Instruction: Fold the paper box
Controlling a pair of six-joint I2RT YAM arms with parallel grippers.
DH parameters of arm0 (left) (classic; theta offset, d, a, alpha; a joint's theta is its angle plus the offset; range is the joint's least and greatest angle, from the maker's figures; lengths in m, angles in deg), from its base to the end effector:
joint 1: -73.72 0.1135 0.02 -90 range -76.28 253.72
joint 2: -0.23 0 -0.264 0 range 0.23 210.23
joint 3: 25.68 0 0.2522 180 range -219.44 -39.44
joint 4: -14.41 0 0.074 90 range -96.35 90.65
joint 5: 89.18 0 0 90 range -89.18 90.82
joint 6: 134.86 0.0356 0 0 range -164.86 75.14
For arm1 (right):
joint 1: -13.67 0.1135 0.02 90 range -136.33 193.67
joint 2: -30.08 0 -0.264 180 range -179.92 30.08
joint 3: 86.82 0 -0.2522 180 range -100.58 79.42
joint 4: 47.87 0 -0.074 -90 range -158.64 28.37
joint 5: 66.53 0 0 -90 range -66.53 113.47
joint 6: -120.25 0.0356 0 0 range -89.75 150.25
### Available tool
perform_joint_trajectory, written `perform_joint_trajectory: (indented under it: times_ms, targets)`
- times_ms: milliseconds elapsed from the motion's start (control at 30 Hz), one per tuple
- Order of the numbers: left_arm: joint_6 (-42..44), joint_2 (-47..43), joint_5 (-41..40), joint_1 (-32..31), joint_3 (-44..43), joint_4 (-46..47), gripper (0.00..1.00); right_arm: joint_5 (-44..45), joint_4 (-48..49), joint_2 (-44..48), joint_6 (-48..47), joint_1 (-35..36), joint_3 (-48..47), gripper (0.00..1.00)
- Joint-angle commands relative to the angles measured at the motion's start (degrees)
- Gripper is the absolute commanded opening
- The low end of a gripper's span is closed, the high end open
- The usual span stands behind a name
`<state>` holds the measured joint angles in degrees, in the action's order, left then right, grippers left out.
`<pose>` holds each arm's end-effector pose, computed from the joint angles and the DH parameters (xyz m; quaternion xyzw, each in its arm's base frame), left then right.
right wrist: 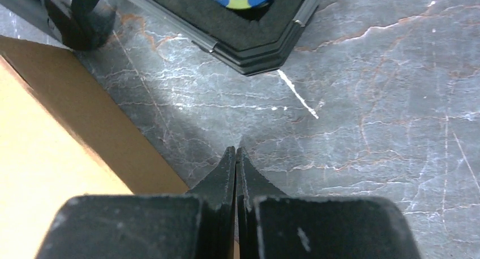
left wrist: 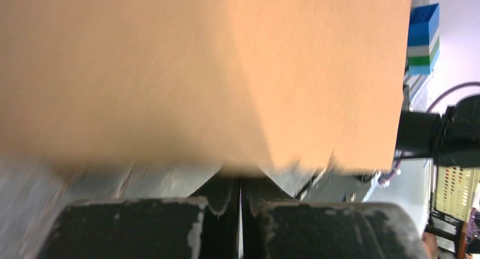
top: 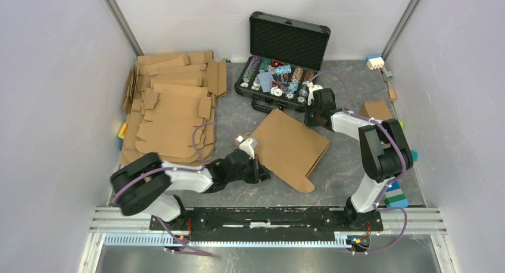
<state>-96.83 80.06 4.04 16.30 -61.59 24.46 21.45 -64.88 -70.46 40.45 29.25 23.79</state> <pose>0.1308 -0.2084 0.1374 0.0551 0.8804 -0.3981 0.2516 0.3438 0.0972 0.1610 -0.0501 0.9326 0.0957 0.3443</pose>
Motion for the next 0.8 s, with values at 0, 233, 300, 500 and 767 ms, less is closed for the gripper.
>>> perform_joint_trajectory:
  times_ms: [0,233,300,500,767]
  targets:
    - [5.1,11.4,-3.0,0.0,-8.4,14.0,0.02,-3.7,-1.1,0.1,-1.3,-0.1,-0.9,0.0]
    - [3.6,12.6,-6.4,0.0,-6.0,17.2,0.02,-2.7,0.1,5.6,-0.9,-0.5,1.7,0.0]
    - [3.6,12.8,-6.8,-0.1,-5.9,16.1,0.02,-3.7,-0.6,6.4,-1.0,-0.5,2.1,0.0]
    - [2.8,14.2,-5.7,0.0,-3.7,19.9,0.02,-6.2,1.4,9.3,-0.2,-0.5,8.9,0.0]
    - [-0.2,4.8,-6.2,-0.1,4.2,11.9,0.02,-7.3,5.2,15.7,1.7,-0.3,17.0,0.0]
